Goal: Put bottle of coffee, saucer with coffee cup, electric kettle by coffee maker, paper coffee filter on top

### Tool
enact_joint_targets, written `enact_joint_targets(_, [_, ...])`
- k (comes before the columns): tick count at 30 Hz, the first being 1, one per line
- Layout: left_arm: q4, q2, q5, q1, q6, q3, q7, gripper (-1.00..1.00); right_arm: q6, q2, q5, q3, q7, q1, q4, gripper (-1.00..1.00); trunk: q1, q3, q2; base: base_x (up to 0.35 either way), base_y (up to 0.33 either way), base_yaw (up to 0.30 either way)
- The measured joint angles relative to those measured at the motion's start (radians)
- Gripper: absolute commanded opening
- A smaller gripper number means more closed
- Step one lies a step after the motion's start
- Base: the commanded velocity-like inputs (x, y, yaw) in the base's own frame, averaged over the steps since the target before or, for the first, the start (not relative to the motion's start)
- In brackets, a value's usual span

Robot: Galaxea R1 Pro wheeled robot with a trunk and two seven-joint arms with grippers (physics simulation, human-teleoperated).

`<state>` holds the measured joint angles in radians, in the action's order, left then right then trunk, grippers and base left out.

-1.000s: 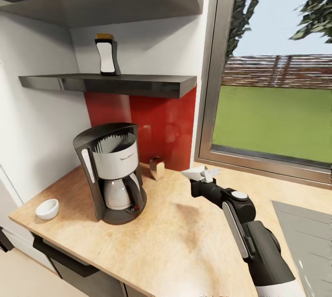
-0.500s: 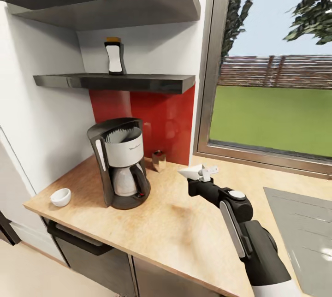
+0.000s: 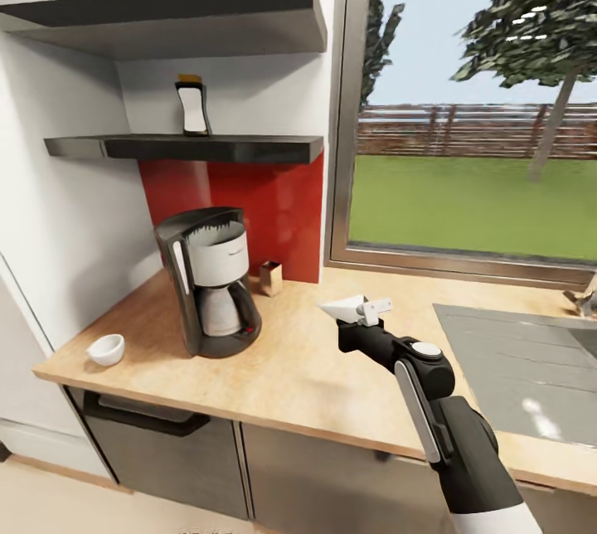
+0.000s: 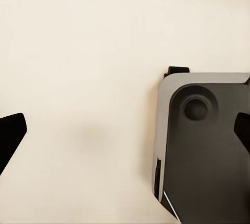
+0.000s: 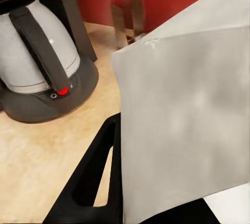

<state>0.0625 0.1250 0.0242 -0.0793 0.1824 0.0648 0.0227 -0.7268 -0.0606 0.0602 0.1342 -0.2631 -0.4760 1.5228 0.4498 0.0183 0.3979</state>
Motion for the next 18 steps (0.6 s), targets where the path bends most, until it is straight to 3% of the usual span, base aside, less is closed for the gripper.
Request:
enact_joint_targets(5, [0.000, 0.001, 0.001, 0.000, 0.000, 0.000, 0.000, 1.00, 0.000, 0.000, 0.000, -0.001, 0.000, 0.000, 0.000, -1.00, 0.000, -0.003, 0.000, -0.249, 0.232, -0.284])
enact_joint_targets(11, [0.000, 0.001, 0.001, 0.000, 0.000, 0.000, 0.000, 1.00, 0.000, 0.000, 0.000, -0.003, 0.000, 0.000, 0.000, -1.00, 0.000, -0.006, 0.001, -0.049, 0.300, -0.281])
enact_joint_targets(18, [0.000, 0.001, 0.001, 0.000, 0.000, 0.000, 0.000, 1.00, 0.000, 0.001, 0.000, -0.004, 0.000, 0.000, 0.000, -1.00, 0.000, -0.007, 0.001, -0.004, 0.334, -0.070])
